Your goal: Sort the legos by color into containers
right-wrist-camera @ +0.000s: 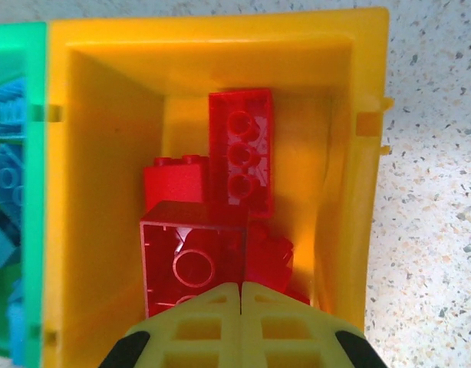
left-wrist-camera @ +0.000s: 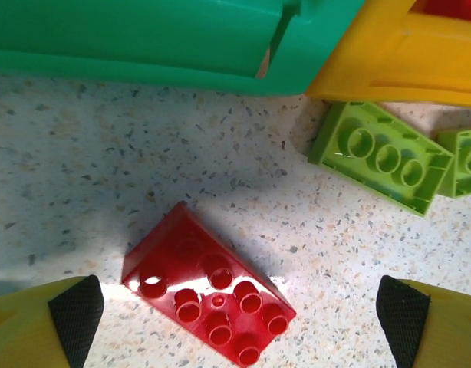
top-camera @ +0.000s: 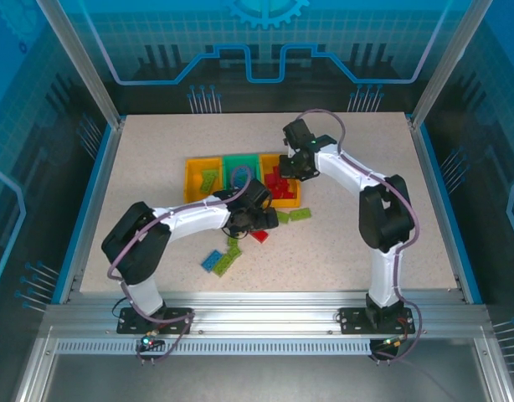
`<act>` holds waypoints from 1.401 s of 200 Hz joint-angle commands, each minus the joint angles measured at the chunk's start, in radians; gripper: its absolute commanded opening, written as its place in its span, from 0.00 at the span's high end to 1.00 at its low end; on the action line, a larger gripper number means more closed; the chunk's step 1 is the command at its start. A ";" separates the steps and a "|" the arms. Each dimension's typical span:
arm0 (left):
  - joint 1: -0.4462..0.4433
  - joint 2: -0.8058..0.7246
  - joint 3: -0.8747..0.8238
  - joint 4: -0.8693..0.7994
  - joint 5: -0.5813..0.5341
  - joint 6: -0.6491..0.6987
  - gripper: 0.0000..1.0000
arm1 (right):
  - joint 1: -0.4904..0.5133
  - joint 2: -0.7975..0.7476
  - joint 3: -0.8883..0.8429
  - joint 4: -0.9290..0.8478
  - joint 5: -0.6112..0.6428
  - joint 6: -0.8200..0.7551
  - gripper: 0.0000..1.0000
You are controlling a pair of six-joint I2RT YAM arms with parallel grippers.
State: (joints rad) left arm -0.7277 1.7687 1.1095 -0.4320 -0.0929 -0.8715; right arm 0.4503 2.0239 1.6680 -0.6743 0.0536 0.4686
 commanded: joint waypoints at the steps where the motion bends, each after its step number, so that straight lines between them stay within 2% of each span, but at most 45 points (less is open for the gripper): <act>1: -0.009 0.038 0.034 -0.039 0.035 -0.033 0.07 | -0.014 0.036 0.061 -0.048 0.014 -0.032 0.92; 50: -0.012 0.085 0.068 -0.055 0.038 -0.032 0.14 | -0.015 -0.002 0.049 -0.036 -0.021 -0.039 0.73; 68: -0.014 0.101 0.075 -0.059 0.039 -0.031 0.16 | -0.015 -0.047 0.030 -0.029 -0.025 -0.042 0.55; 79: -0.013 0.109 0.078 -0.059 0.041 -0.031 0.18 | -0.016 -0.070 0.023 -0.035 -0.024 -0.046 0.48; 113: -0.015 0.128 0.101 -0.069 0.045 -0.012 0.27 | -0.028 -0.135 -0.011 -0.035 -0.020 -0.043 0.39; 144: -0.019 0.149 0.130 -0.097 0.040 0.021 0.35 | -0.055 -0.174 -0.049 -0.022 -0.029 -0.034 0.38; 172: -0.019 0.166 0.142 -0.112 0.037 0.041 0.48 | -0.081 -0.202 -0.085 -0.012 -0.032 -0.031 0.38; 194: -0.019 0.165 0.142 -0.111 0.032 0.047 0.62 | -0.097 -0.215 -0.106 -0.007 -0.036 -0.034 0.37; 214: -0.020 0.158 0.143 -0.105 0.027 0.054 0.69 | -0.106 -0.221 -0.120 -0.005 -0.037 -0.041 0.37; 258: -0.019 0.112 0.169 -0.115 -0.004 0.068 0.73 | -0.131 -0.254 -0.167 0.009 -0.038 -0.048 0.37; 280: -0.018 0.082 0.238 -0.156 -0.050 0.106 0.73 | -0.141 -0.278 -0.214 0.021 -0.049 -0.059 0.36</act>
State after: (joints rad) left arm -0.7383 1.9102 1.2587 -0.5335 -0.0837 -0.8207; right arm 0.3332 1.7977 1.5002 -0.6682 0.0254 0.4267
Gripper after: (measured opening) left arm 0.327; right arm 0.635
